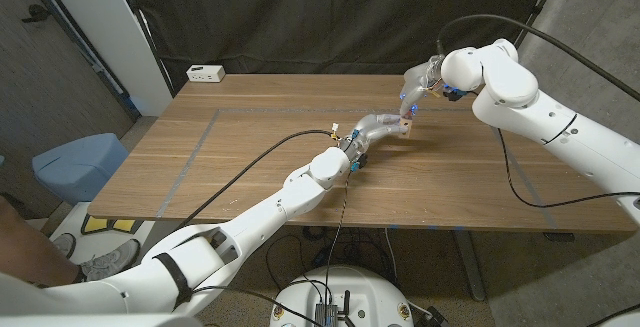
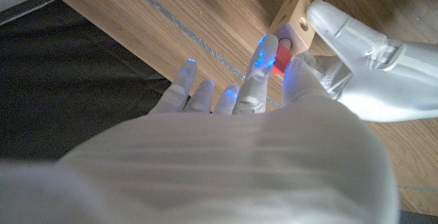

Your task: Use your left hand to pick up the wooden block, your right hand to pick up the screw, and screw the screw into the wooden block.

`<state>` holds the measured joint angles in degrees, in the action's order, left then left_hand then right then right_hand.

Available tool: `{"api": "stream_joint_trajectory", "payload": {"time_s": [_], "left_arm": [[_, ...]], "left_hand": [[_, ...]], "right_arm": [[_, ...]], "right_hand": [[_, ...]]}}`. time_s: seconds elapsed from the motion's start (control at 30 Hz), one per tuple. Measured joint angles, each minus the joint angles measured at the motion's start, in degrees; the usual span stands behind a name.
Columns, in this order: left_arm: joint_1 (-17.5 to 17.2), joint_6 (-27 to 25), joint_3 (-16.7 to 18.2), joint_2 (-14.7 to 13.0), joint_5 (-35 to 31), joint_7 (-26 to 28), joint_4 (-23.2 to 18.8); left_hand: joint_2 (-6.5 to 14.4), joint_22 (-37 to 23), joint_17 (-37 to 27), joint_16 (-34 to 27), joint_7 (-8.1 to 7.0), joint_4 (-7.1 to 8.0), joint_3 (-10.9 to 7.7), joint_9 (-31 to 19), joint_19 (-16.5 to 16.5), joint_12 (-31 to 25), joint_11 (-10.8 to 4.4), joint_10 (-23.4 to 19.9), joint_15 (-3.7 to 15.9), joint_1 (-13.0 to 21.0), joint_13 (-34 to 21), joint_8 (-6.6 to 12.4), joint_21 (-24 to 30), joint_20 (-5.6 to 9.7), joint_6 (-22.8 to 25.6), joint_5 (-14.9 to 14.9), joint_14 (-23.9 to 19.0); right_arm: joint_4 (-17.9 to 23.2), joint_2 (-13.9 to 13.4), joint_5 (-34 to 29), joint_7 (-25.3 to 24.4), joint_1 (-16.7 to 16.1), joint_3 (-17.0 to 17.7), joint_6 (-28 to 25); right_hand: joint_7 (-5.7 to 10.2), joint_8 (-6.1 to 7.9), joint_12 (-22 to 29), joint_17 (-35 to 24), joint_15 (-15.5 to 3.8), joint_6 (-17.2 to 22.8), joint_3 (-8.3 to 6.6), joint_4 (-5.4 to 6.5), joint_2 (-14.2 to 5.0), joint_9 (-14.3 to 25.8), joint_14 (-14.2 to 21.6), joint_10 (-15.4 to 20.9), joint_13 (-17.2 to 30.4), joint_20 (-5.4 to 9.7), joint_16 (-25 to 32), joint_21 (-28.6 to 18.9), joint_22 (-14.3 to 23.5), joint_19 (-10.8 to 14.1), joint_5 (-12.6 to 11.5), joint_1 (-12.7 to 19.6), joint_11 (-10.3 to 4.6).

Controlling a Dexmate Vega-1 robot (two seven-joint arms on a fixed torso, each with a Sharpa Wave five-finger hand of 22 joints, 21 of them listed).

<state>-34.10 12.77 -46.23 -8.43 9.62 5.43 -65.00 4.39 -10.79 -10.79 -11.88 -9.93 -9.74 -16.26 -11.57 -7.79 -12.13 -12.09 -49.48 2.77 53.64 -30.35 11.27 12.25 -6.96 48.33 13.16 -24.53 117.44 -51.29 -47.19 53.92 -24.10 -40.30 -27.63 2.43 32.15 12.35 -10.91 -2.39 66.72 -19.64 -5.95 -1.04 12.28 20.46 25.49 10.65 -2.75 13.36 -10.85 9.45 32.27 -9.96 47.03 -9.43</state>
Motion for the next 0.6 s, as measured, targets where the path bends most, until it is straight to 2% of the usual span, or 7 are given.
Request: {"api": "stream_joint_trajectory", "payload": {"time_s": [0.1,0.3,0.43,0.5,0.6], "left_arm": [[0.0,0.0,0.0,0.0,0.0,0.0,0.1],[0.1,0.1,0.0,0.1,0.1,0.0,0.2],[0.1,0.1,0.0,0.1,0.1,-0.1,0.3],[0.1,0.1,0.0,0.1,0.1,-0.1,0.3],[0.1,0.1,0.0,0.1,0.1,-0.1,0.3]], "left_hand": [[0.0,0.0,0.0,0.0,0.00,0.00,0.00,0.0,0.0,0.0,0.00,0.0,0.00,0.0,0.0,0.00,0.0,0.00,0.0,0.0,0.0],[0.0,0.0,0.0,0.0,0.00,0.00,0.01,0.0,0.0,-0.2,-0.13,-0.1,0.00,0.0,0.0,0.00,0.0,0.00,0.0,0.0,0.0],[0.0,0.0,0.0,0.0,0.00,0.01,0.01,0.0,0.0,-0.2,-0.22,-0.2,0.00,0.0,0.0,0.00,0.0,0.00,0.0,-0.2,0.0],[0.0,0.0,0.0,0.0,0.00,0.01,0.01,0.0,0.0,-0.2,-0.23,-0.2,0.00,0.0,0.0,0.00,0.0,0.00,0.0,-0.2,0.0],[0.0,0.0,0.0,0.0,0.00,0.01,0.01,0.0,0.0,-0.2,-0.23,-0.2,0.00,0.0,0.0,0.00,0.0,0.00,0.0,-0.2,0.0]], "right_arm": [[-0.1,0.0,0.0,-0.1,0.0,-0.1,-0.2],[0.0,0.0,0.0,-0.4,-0.1,-0.2,-0.7],[0.2,-0.1,0.0,-0.6,-0.3,-0.2,-0.9],[0.4,-0.2,0.0,-0.7,-0.4,-0.2,-1.1],[0.6,-0.3,0.0,-0.8,-0.6,0.0,-1.4]], "right_hand": [[0.03,0.32,0.0,0.0,-0.07,1.4,0.34,0.09,-0.01,-0.3,0.3,0.8,0.0,0.10,0.0,0.0,0.0,0.1,0.0,-0.9,-0.39],[-0.09,0.37,0.0,0.0,0.02,2.5,0.82,0.50,0.07,-0.7,1.0,1.9,0.0,0.40,0.0,0.0,0.0,0.4,-0.2,-2.2,-0.19],[-0.15,0.37,0.0,0.0,0.02,3.2,2.00,1.20,0.47,-1.1,1.0,2.2,0.0,0.40,0.0,0.0,0.0,0.4,-0.2,-4.4,0.21],[-0.28,0.37,0.0,0.0,-0.01,3.5,2.10,1.30,0.58,-1.1,1.1,2.3,0.0,0.40,0.0,0.0,0.0,0.4,-0.2,-5.0,0.21],[-0.28,-0.02,0.0,0.0,-0.28,3.5,2.33,1.53,0.82,-1.1,1.4,2.3,0.0,0.19,0.0,0.0,0.0,0.6,-0.2,-5.2,0.22]]}}
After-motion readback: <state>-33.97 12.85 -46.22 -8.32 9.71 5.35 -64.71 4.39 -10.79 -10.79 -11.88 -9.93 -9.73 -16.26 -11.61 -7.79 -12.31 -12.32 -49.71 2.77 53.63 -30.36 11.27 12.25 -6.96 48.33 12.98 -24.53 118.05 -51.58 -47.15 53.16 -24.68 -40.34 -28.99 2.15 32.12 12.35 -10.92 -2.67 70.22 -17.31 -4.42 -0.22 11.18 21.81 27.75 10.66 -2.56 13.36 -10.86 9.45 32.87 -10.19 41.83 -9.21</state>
